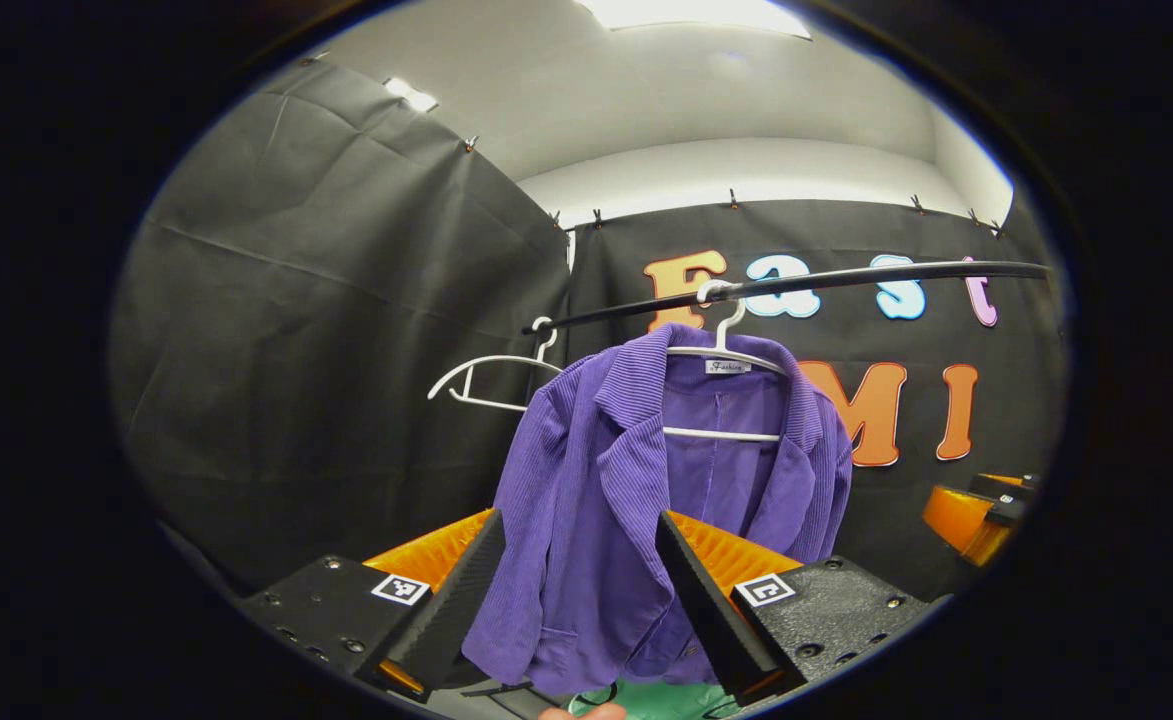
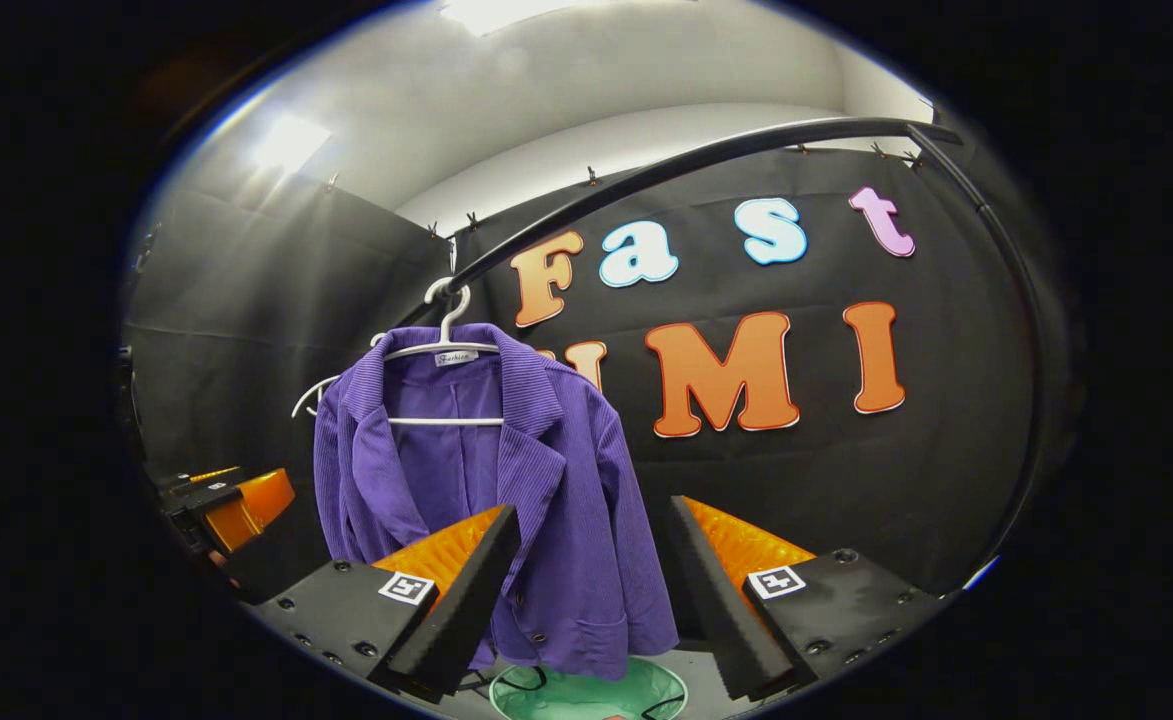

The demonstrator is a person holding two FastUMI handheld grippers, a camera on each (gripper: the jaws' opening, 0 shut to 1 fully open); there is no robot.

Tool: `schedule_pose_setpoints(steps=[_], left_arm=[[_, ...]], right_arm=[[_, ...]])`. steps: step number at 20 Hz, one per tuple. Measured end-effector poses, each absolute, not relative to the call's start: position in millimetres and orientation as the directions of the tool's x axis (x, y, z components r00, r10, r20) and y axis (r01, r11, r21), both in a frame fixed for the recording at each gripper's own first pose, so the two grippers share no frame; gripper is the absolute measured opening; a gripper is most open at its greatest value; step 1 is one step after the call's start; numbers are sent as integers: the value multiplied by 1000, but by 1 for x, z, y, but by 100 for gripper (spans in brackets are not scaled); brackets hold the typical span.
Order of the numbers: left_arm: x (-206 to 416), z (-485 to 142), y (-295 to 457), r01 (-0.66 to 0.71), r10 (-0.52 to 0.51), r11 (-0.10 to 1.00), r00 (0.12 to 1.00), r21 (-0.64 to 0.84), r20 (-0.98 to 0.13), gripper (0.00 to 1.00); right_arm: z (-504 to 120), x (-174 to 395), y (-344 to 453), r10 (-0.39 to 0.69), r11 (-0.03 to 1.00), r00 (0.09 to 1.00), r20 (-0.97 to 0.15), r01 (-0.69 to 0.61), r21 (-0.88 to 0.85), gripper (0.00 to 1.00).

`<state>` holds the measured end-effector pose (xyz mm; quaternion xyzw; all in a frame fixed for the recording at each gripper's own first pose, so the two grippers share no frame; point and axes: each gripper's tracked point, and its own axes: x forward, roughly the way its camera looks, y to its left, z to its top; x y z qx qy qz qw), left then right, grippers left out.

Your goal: Grasp the clothes on the hanger with both hands and then place them into the laundry hamper below.

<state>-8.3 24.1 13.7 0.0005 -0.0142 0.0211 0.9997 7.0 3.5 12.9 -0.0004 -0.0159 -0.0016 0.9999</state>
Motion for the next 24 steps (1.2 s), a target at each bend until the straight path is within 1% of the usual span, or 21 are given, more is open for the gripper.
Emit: schedule_pose_setpoints(steps=[1,2,3,5,6,7,8,9,10,13,14,16,17,18,19,20,22,23,24], left_arm=[[-8,13,25,-45,45,999,999,-3,26,96],[-8,12,27,-49,49,999,999,-4,23,94],[-8,12,30,-55,55,998,998,-5,21,94],[-8,12,35,-63,63,998,998,-6,18,94],[-9,12,39,-67,67,998,998,-4,17,96],[-11,12,43,-71,71,997,997,-1,18,96],[-12,12,47,-76,76,997,997,4,17,96],[-14,13,52,-82,82,997,997,11,15,96],[-15,12,57,-87,86,996,996,18,14,96],[-21,8,71,-96,96,995,995,32,6,96],[-22,6,75,-94,94,995,996,35,1,94],[-25,3,85,-94,95,995,996,45,-6,94],[-26,1,89,-90,91,995,996,49,-10,94],[-27,-1,93,-83,84,995,996,53,-13,94],[-27,-2,96,-75,76,996,997,54,-17,94],[-27,-4,100,-64,65,997,998,53,-22,94],[-24,-8,105,-36,38,999,999,40,-33,94],[-22,-10,106,-21,22,999,999,30,-37,96],[-19,-11,107,-5,5,1000,999,18,-40,94]], right_arm=[[16,10,4,0,1000,999,44,0,-11,94],[19,14,7,10,1000,998,55,-9,-19,94],[19,19,12,27,999,998,64,-26,-21,94],[11,32,25,64,998,997,47,-64,-8,94],[6,41,30,76,997,996,37,-76,-1,94],[2,50,35,86,996,996,29,-86,5,98],[-2,60,40,93,996,995,22,-93,8,94],[-6,71,45,100,995,995,14,-100,5,98],[-10,82,51,108,994,994,10,-108,3,94],[-34,113,71,126,992,991,-33,-126,13,94],[-45,123,76,126,992,991,-48,-125,20,94],[-65,143,82,105,994,992,-75,-104,23,94],[-74,156,83,88,996,992,-86,-87,21,98],[-83,168,85,73,997,992,-99,-71,19,98],[-92,181,85,53,999,993,-108,-51,15,94],[-96,190,86,30,1000,993,-117,-29,9,98],[-106,200,79,-22,1000,992,-126,21,-10,98],[-108,204,71,-61,998,990,-125,58,-22,97],[-110,203,62,-96,995,988,-124,94,-27,95]])
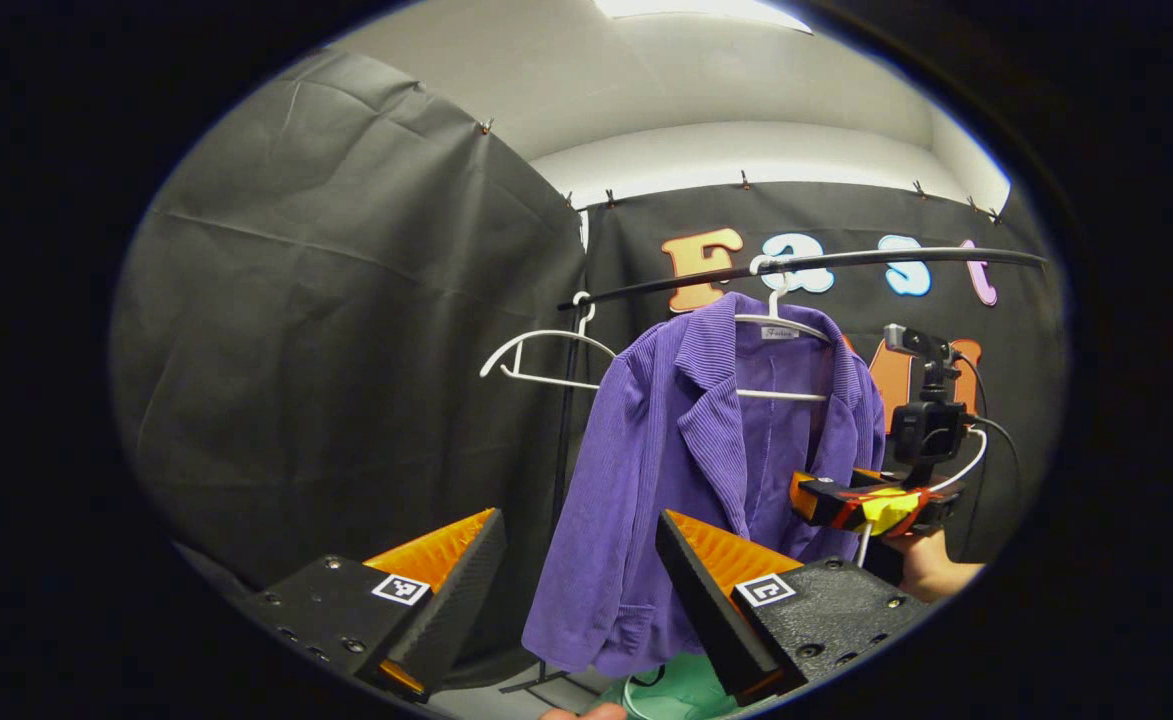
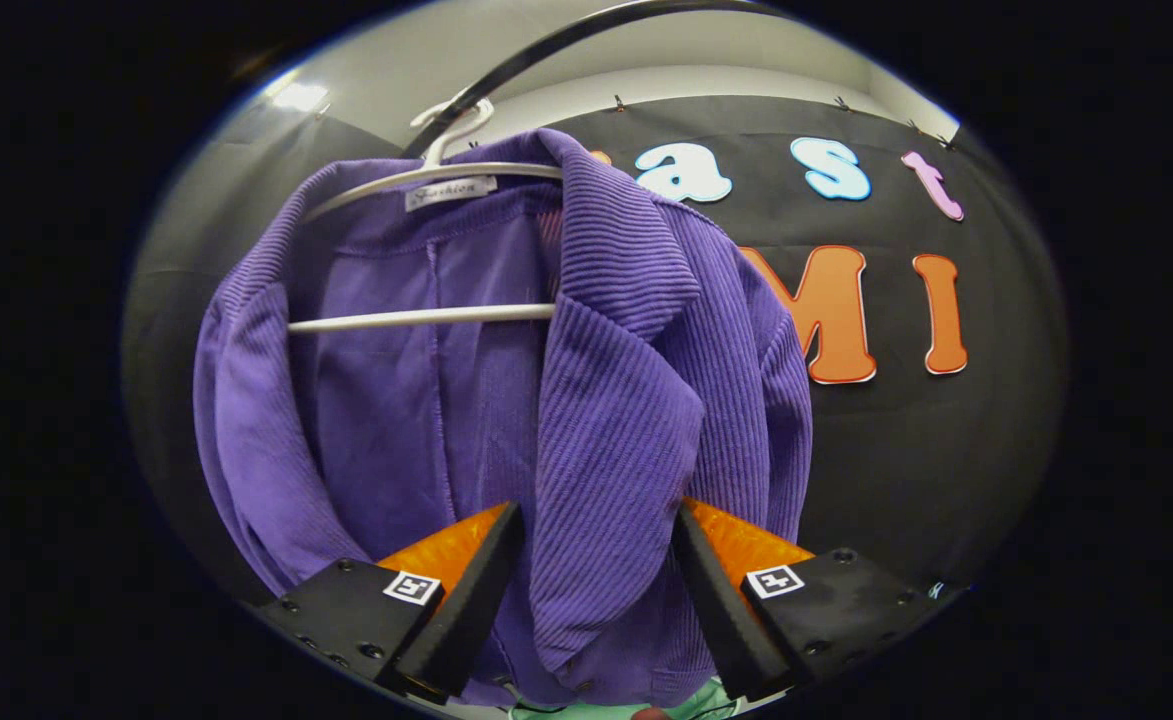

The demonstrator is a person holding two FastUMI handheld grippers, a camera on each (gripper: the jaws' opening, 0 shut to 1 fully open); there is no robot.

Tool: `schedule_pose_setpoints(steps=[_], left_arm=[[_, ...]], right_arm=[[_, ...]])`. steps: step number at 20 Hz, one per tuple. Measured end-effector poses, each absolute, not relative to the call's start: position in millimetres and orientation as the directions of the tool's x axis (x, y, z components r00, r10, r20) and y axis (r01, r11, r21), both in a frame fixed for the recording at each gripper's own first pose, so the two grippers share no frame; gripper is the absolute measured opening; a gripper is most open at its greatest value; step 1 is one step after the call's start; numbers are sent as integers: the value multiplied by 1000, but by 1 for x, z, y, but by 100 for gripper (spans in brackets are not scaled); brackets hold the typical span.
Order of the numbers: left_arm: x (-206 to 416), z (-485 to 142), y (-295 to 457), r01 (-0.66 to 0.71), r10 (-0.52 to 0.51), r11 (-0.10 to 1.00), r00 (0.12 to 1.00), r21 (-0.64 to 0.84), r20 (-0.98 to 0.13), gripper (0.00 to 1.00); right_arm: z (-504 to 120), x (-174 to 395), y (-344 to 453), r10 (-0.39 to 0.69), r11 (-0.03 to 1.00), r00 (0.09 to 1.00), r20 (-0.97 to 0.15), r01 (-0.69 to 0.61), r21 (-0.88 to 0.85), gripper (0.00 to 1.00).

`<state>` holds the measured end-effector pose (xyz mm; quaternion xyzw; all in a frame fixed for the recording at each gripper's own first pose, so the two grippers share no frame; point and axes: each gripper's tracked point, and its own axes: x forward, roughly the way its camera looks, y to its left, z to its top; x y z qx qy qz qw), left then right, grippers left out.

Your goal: Grasp the clothes on the hanger with both hands and then place them into the laundry hamper below.

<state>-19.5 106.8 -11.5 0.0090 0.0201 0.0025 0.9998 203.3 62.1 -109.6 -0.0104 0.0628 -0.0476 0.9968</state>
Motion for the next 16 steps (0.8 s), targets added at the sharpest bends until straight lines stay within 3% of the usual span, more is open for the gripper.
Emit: schedule_pose_setpoints(steps=[1,3,5,8,14,16], left_arm=[[-16,-14,107,9,-8,1000,999,8,-46,94],[-12,-17,106,25,-26,1000,998,-13,-53,94],[-5,-23,98,38,-40,999,997,-36,-60,96],[11,-32,77,59,-64,996,995,-64,-74,94],[47,-36,5,102,-111,987,991,-126,-69,96],[63,-43,-23,113,-123,983,990,-142,-69,94]], right_arm=[[-110,205,57,-111,994,985,-128,111,-12,90],[-111,201,44,-154,988,978,-142,156,5,54],[-106,192,45,-99,994,985,-141,106,39,17],[-89,178,38,-67,997,992,-110,69,14,10],[-54,146,31,38,999,997,-64,-40,-33,10],[-46,141,28,71,997,996,-51,-72,-27,3]])
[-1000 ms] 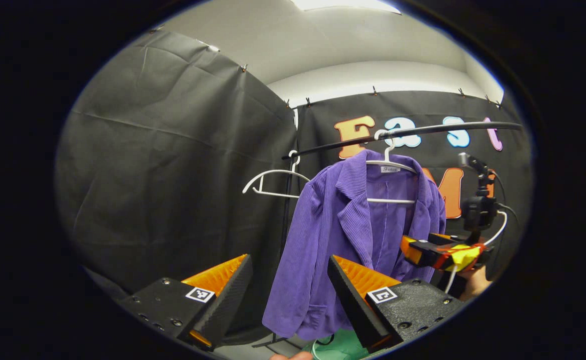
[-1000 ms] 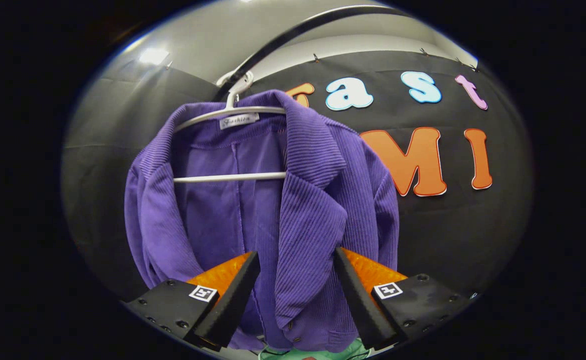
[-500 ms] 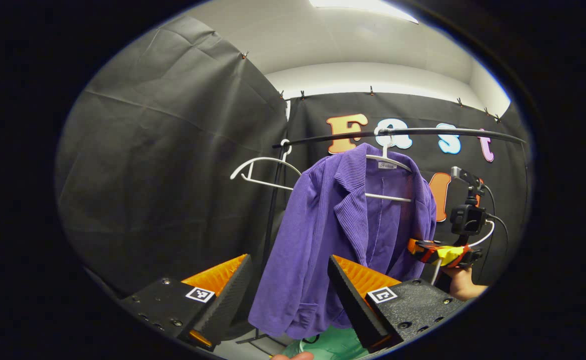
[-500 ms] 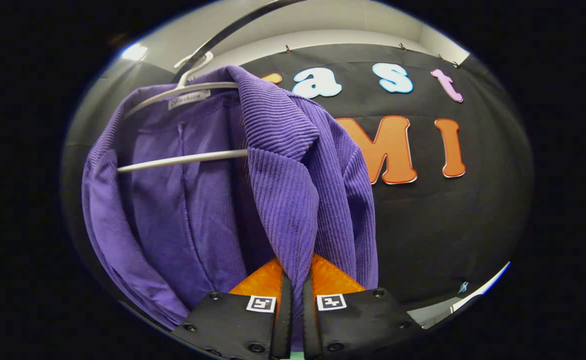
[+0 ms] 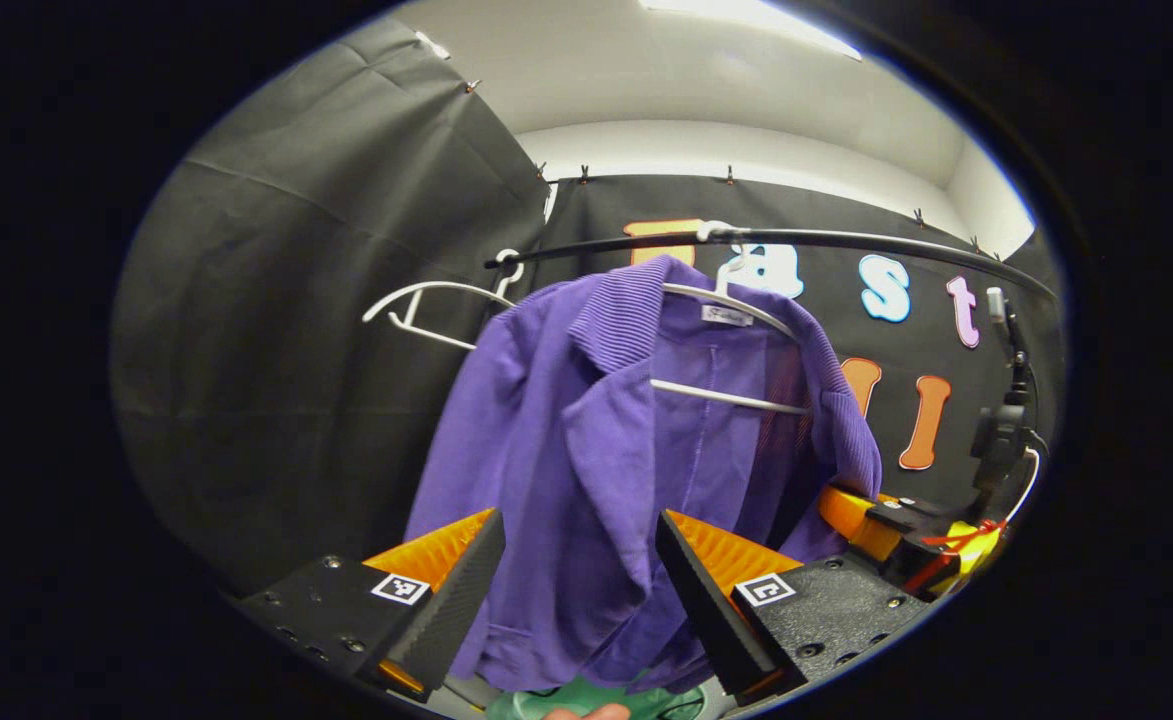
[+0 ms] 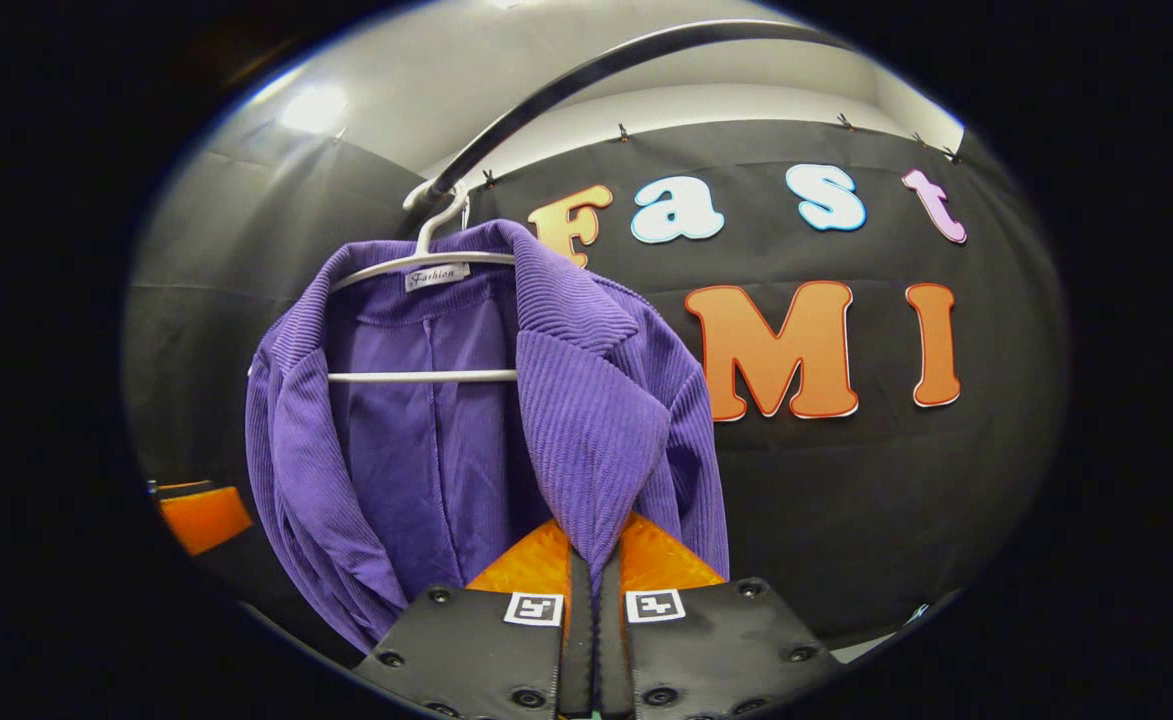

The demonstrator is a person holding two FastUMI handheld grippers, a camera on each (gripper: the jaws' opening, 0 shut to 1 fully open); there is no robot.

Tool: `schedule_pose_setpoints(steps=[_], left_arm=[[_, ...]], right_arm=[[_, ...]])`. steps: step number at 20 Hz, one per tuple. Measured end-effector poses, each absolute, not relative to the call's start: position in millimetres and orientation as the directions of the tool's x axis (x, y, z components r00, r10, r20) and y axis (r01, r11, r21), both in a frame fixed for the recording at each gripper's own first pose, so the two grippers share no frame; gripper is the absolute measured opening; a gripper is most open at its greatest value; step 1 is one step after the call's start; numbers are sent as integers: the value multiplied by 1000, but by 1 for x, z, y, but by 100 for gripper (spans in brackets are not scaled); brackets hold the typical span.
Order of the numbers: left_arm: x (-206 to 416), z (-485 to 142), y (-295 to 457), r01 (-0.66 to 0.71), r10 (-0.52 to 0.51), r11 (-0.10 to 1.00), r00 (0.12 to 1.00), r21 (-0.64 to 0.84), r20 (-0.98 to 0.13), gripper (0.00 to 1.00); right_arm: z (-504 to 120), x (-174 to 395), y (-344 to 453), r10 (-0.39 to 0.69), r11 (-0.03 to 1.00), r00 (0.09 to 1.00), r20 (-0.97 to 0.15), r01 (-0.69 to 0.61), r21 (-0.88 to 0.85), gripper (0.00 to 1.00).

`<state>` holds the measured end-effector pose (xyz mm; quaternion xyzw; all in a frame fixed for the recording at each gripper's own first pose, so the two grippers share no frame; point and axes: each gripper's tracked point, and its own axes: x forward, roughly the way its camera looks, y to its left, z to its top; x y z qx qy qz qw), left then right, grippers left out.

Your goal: Grasp the clothes on the hanger with both hands and then place them into the laundry hamper below.

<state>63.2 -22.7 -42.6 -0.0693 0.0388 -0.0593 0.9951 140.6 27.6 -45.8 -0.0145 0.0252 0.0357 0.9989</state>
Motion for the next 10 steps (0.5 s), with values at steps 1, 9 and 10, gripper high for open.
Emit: schedule_pose_setpoints(steps=[1,9,10], left_arm=[[71,-48,-32,106,-117,983,991,-149,-71,94],[135,-100,-32,-110,110,994,993,3,-53,93],[140,-99,-29,-121,121,993,992,8,-31,94]], right_arm=[[-43,138,26,90,996,995,-41,-91,-24,16],[-22,126,13,178,984,984,10,-178,-11,10],[-19,123,10,174,985,985,19,-174,-9,10]])
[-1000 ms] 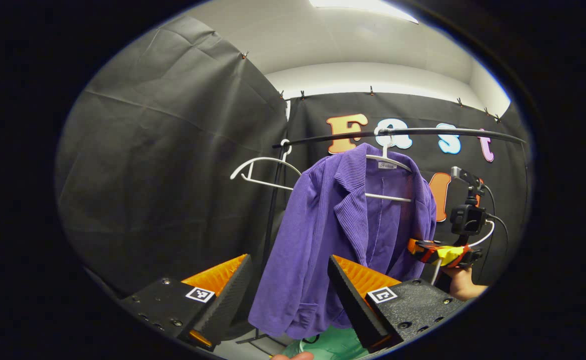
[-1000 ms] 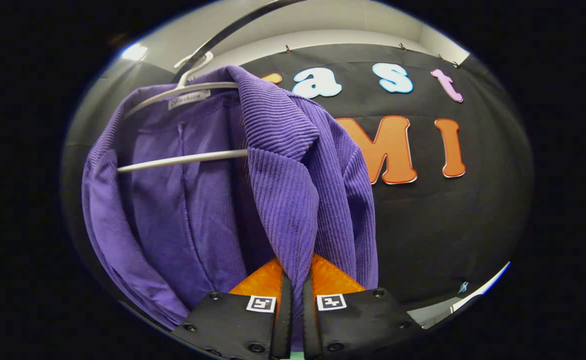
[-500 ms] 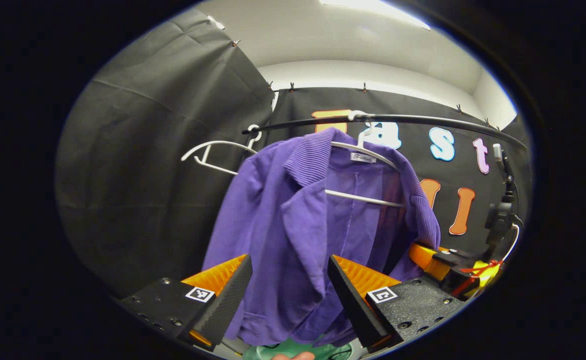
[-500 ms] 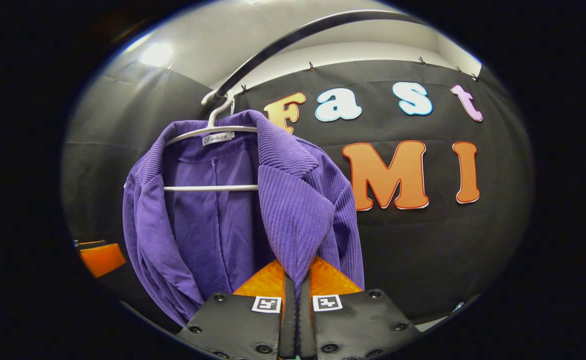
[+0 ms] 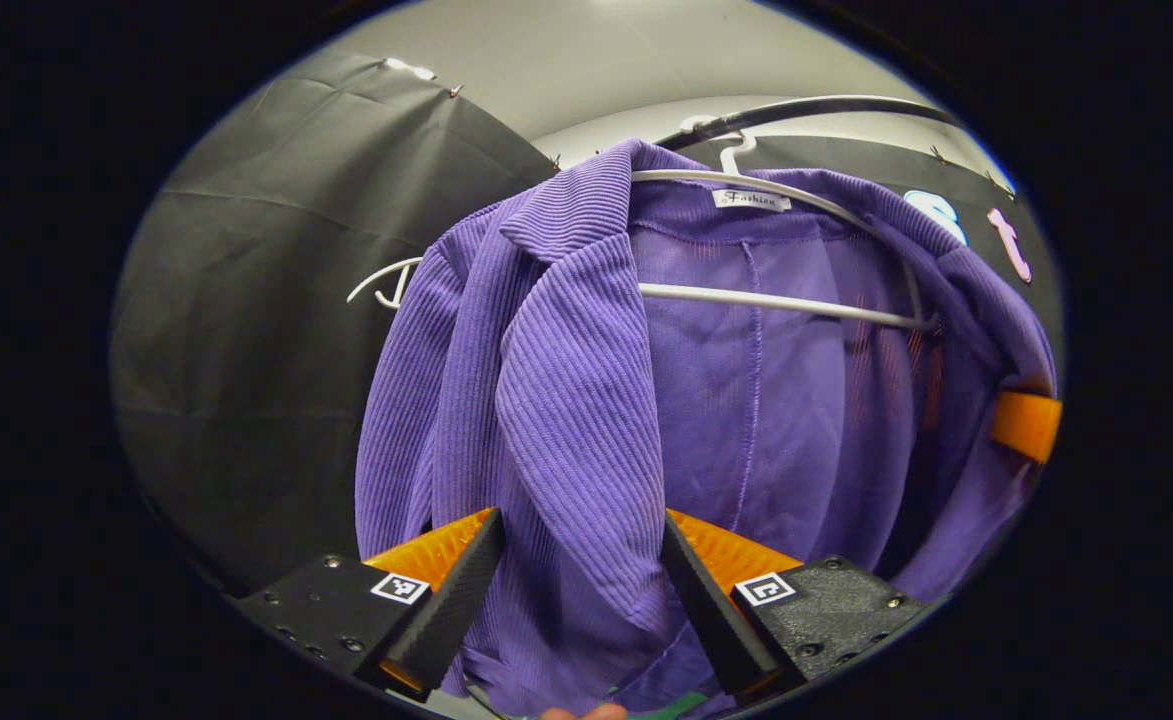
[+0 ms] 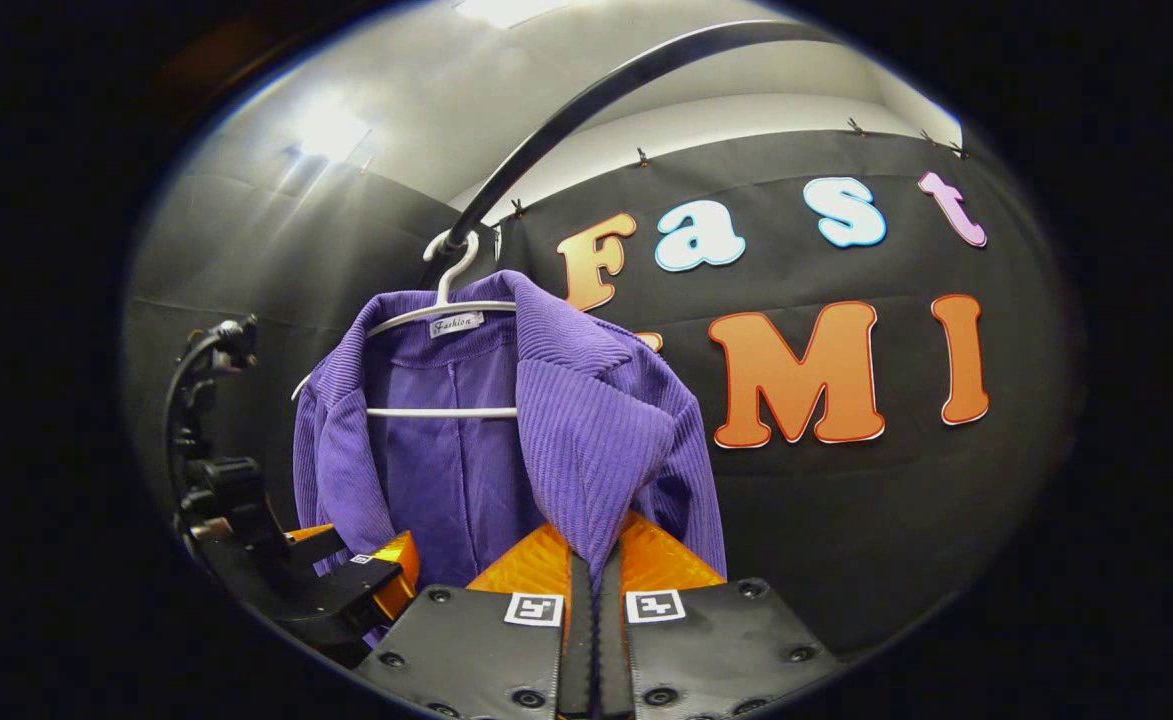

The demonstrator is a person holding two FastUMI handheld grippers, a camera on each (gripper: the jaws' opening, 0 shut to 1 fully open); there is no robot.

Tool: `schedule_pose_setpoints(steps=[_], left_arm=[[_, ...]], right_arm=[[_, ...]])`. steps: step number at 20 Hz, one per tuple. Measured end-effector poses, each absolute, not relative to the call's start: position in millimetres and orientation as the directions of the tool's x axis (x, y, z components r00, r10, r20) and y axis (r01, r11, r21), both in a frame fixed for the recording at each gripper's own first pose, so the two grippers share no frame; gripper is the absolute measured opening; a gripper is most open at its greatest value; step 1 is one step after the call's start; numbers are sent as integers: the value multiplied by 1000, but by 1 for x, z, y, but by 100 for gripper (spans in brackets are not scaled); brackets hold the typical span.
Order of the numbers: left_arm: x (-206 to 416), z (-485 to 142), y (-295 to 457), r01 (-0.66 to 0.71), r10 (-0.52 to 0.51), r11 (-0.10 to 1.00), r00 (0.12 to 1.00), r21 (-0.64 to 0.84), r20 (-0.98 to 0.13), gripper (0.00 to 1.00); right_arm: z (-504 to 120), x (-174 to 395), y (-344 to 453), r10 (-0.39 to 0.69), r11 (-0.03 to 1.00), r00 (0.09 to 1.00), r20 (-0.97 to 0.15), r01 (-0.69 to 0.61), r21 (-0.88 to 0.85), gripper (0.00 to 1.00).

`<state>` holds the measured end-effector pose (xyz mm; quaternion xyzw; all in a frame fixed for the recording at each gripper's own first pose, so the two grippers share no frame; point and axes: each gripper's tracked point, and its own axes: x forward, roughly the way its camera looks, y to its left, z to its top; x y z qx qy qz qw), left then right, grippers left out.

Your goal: Grasp the clothes on the hanger with both hands and then place them into the laundry hamper below.

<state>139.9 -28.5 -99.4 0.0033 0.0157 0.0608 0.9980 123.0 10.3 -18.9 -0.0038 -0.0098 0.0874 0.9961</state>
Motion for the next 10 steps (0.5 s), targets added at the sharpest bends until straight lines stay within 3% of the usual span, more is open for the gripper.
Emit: schedule_pose_setpoints(steps=[1,3,6,7,10], left_arm=[[144,-100,-26,-122,122,992,992,16,-28,94],[144,-95,-25,-84,84,996,996,28,-13,93],[128,-71,2,-144,140,986,989,89,56,27],[124,-67,2,-110,104,989,993,96,62,5],[112,-41,18,-113,100,984,990,140,98,5]], right_arm=[[-17,122,6,162,987,986,27,-162,-14,6],[-15,123,0,144,989,989,35,-143,-30,10],[-15,124,-5,119,992,992,41,-116,-58,10],[-15,126,-8,98,993,994,48,-94,-73,9],[-10,129,-16,38,993,996,76,-29,-113,10]])
